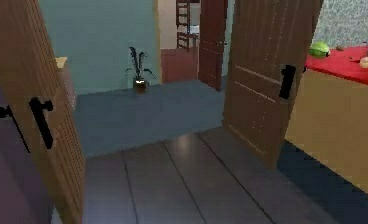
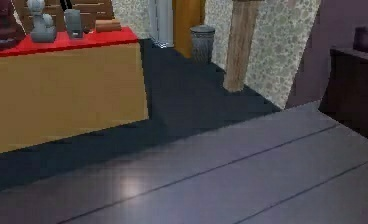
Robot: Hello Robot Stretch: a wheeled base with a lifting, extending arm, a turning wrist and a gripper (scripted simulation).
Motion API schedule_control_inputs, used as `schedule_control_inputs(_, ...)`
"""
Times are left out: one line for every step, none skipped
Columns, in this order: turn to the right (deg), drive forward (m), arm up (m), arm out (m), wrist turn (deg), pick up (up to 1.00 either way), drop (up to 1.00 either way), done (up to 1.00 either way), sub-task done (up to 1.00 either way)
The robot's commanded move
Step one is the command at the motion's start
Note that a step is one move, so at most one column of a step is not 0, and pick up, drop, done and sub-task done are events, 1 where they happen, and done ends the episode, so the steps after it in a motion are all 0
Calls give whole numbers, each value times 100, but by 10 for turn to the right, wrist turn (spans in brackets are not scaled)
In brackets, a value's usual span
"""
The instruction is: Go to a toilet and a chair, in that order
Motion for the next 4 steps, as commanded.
schedule_control_inputs(0, 100, 0, 0, 0, 0, 0, 0, 0)
schedule_control_inputs(0, 100, 0, 0, 0, 0, 0, 0, 0)
schedule_control_inputs(-30, 0, 0, 0, 0, 0, 0, 0, 0)
schedule_control_inputs(0, 100, 0, 0, 0, 0, 0, 0, 0)
